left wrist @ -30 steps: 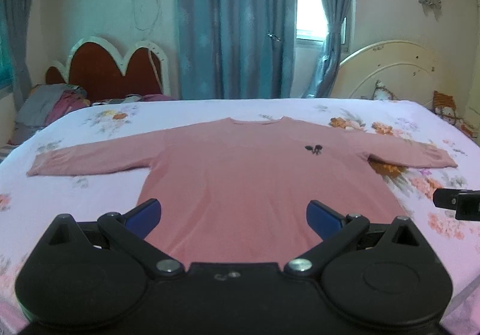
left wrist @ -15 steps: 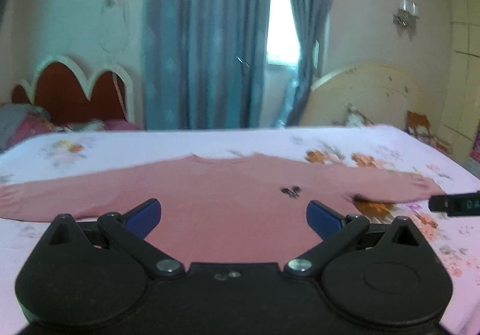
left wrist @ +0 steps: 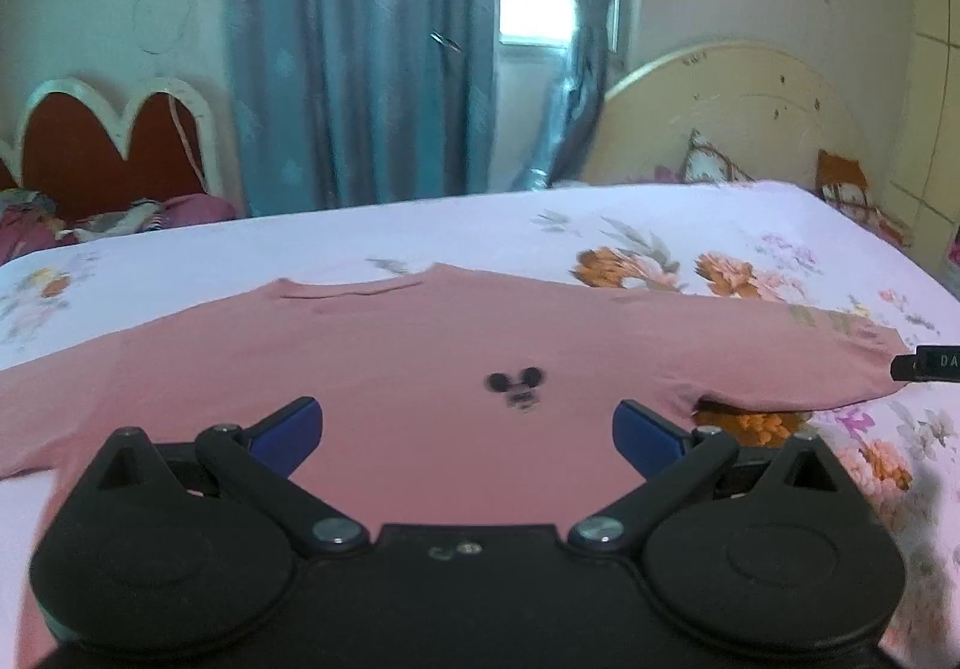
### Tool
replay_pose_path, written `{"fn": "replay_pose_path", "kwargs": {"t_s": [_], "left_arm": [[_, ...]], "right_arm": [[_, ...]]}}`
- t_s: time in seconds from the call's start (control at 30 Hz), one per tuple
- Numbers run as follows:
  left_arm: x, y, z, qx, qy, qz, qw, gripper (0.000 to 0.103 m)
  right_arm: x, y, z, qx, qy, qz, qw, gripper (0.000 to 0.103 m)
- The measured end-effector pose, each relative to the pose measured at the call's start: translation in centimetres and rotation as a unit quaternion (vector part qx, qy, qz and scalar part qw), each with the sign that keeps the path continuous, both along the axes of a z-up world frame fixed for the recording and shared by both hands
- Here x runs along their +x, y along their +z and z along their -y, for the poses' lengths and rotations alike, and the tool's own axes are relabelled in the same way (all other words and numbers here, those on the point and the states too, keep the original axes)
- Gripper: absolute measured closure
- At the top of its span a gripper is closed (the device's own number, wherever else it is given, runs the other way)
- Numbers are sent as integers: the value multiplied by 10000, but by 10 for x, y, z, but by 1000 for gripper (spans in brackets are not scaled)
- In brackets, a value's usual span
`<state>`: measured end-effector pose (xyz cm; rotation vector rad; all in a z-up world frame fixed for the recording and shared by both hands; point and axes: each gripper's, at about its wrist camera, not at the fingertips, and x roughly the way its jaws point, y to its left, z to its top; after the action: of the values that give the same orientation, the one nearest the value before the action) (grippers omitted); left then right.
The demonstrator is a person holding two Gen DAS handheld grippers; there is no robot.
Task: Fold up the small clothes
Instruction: 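Move the right gripper to a sweatshirt sleeve cuff and grasp it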
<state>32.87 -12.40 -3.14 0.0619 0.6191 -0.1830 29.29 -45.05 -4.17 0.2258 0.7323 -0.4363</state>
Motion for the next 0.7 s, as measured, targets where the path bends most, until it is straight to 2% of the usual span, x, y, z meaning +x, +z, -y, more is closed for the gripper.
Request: {"fn": "replay_pose_path", "kwargs": {"t_s": [0.17,0.2,0.23,0.27,0.47,0.53,0.7], "left_arm": [[25,-17,38,210,-64,-202,9996,0],[28,-21,45,265,-81,-252,9993,0],[32,-25,51,320,-113,-309,9989,0],[34,-28,55,362,-139,-351,9986,0],[43,-36,75,583,-215,-461,9970,0],[46,-37,78,612,-218,-466,9968,0],[53,-36,79,544,-162,-530,9970,0]], "right_arm": [[18,-28,74,586,-473,184,9970,2],[19,-33,85,665,-562,236,9959,15],[20,-38,95,755,-677,206,9946,53],[21,-43,105,874,-796,198,9928,61],[15,-68,147,1591,-1044,317,9812,61],[13,-76,157,1919,-1046,487,9746,61],[14,-84,170,2209,-1039,805,9664,63]]}}
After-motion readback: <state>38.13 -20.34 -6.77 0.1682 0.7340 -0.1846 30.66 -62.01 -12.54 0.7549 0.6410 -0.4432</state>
